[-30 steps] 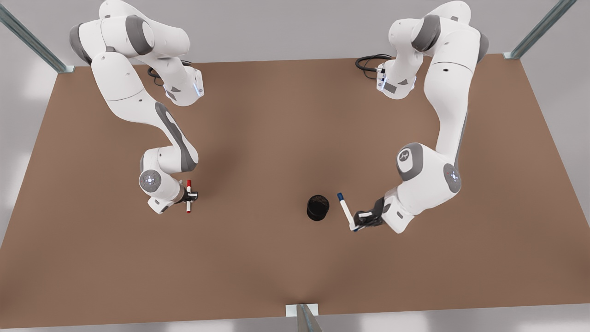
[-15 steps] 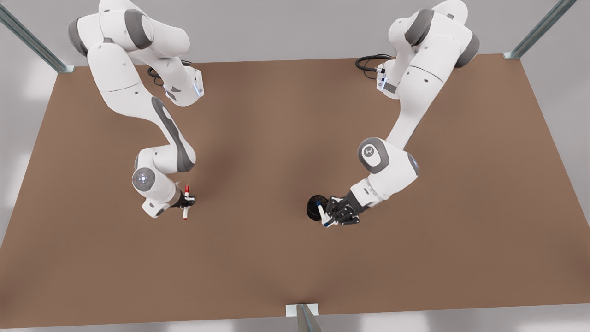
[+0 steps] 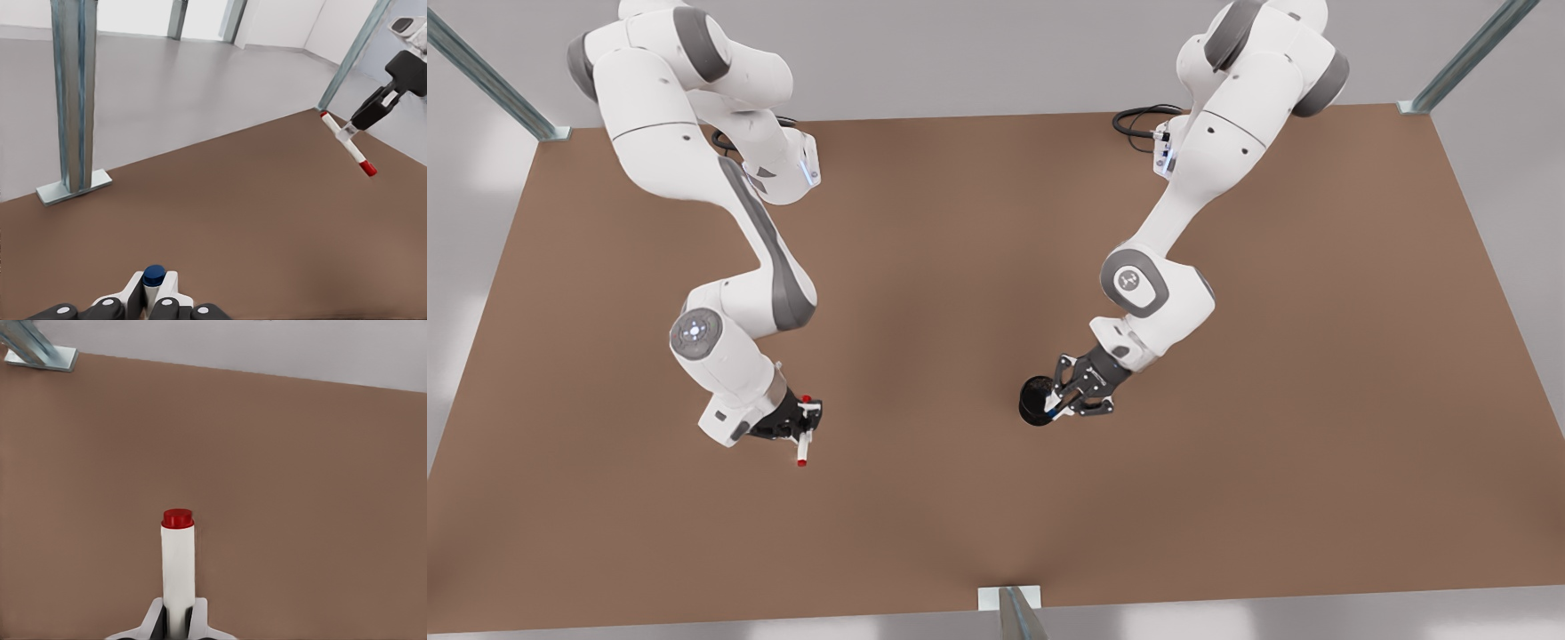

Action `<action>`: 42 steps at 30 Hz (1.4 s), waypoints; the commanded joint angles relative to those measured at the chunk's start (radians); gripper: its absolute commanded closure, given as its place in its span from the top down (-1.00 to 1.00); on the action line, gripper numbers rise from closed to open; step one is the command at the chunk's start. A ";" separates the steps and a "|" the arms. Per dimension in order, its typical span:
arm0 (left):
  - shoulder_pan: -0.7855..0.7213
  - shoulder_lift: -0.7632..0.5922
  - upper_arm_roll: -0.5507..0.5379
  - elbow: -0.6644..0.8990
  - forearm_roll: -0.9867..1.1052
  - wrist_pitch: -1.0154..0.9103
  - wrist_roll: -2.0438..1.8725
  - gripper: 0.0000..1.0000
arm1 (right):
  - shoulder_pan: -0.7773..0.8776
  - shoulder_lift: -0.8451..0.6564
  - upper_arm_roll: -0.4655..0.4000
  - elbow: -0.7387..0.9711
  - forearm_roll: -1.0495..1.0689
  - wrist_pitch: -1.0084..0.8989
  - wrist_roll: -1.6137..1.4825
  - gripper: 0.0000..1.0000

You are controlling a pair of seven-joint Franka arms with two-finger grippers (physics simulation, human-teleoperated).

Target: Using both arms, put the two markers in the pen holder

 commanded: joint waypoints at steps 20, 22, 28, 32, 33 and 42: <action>0.217 0.016 0.111 0.470 1.365 -1.097 -1.419 1.00 | 0.302 0.080 0.019 0.180 -0.075 -0.026 0.452 -0.46; 0.223 -0.067 0.116 0.507 1.540 -1.389 -1.536 1.00 | 0.313 0.100 0.019 0.213 -0.085 0.046 0.452 -0.46; 0.197 -0.406 0.295 0.274 1.457 -1.351 -1.671 1.00 | 0.385 0.203 0.019 0.223 -0.163 0.448 0.451 -0.46; 0.197 -0.345 0.290 0.335 1.471 -1.371 -1.672 1.00 | 0.448 0.245 0.018 0.325 -0.168 0.505 0.443 -0.45; 0.197 -0.319 0.290 0.343 1.472 -1.372 -1.679 1.00 | 0.463 0.246 0.011 0.329 -0.189 0.505 0.440 -0.46; 0.197 -0.259 0.292 0.366 1.472 -1.363 -1.692 1.00 | 0.506 0.366 0.005 0.454 -0.306 0.583 0.417 -0.46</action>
